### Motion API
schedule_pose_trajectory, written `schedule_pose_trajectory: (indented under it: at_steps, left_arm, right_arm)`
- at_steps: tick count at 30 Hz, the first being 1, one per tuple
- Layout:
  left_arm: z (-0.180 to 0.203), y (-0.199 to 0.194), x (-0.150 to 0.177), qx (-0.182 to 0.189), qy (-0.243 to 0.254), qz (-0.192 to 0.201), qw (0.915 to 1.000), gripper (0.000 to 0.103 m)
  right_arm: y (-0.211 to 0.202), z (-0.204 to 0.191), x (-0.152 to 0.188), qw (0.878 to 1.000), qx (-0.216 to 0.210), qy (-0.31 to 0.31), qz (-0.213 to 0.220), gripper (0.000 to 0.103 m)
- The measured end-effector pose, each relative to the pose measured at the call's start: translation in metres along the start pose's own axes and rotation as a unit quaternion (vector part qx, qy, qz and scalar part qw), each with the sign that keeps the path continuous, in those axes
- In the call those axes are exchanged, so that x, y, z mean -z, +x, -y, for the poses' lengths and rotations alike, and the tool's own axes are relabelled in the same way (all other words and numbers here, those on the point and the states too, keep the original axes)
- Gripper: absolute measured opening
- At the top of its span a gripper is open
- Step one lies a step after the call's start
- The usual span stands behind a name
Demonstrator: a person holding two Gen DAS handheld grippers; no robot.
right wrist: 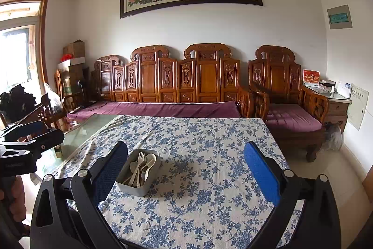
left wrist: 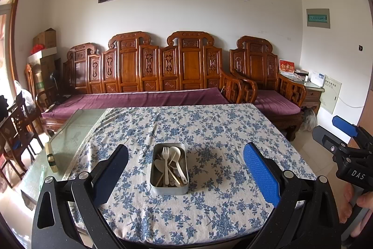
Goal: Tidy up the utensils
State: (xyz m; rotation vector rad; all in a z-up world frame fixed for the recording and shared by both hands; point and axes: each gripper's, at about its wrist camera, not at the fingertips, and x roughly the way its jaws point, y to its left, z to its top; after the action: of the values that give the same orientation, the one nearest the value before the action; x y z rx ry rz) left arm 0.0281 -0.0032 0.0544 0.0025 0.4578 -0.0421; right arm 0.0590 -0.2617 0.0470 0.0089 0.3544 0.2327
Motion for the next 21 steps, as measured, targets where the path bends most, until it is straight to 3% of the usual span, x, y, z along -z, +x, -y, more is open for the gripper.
schedule_pose_trajectory:
  at_steps: [21]
  left_arm:
    - [-0.0005,-0.0004,0.0002,0.0,0.0,0.0,1.0,0.095]
  right_arm:
    - [0.0006,-0.0012,0.0027,1.0,-0.001,-0.001,-0.001,0.1]
